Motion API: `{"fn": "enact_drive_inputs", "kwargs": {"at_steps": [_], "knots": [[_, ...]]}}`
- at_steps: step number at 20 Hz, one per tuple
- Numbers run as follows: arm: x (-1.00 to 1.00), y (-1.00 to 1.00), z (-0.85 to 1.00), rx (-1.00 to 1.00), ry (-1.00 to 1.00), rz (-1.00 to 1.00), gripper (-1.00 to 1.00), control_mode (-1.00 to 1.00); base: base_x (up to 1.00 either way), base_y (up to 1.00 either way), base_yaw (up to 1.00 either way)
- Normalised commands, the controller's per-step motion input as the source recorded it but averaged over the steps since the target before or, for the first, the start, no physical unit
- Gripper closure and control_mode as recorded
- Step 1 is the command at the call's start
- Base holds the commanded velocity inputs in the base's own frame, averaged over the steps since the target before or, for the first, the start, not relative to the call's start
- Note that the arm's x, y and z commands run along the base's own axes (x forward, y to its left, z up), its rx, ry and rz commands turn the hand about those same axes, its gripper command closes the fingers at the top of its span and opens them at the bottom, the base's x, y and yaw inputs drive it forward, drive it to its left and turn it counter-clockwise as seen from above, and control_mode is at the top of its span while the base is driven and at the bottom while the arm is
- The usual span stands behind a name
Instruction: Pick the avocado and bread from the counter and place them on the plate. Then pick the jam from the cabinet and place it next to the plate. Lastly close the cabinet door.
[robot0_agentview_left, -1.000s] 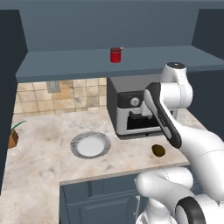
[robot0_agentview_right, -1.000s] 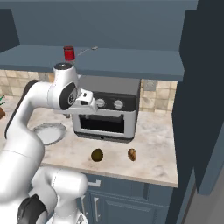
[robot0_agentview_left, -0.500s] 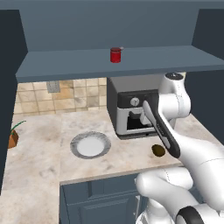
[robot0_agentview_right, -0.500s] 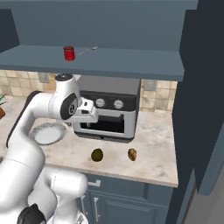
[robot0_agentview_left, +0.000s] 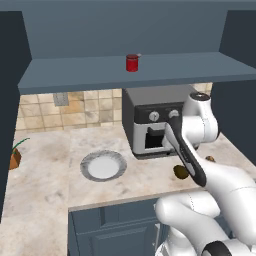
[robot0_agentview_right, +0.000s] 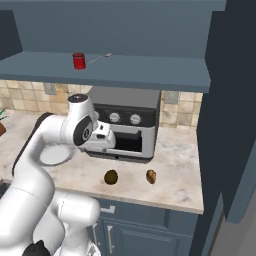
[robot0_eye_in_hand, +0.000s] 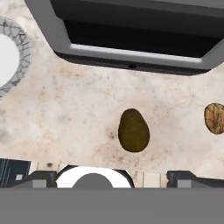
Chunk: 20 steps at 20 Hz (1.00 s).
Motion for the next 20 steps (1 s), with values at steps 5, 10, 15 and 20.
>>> {"fn": "enact_drive_inputs", "kwargs": {"at_steps": [5,10,15,20], "knots": [[0.0,-0.15,-0.23,0.0,0.0,0.0,-1.0,-1.0,0.0,0.0,0.0],[0.0,-0.17,-0.23,0.0,0.0,0.0,-1.0,-1.0,0.0,0.0,0.0],[0.01,-0.07,-0.25,0.0,0.0,0.0,-1.0,-1.0,0.0,0.0,0.0],[0.1,-0.01,-0.26,0.0,0.0,0.0,-1.0,-1.0,0.0,0.0,0.0]]}}
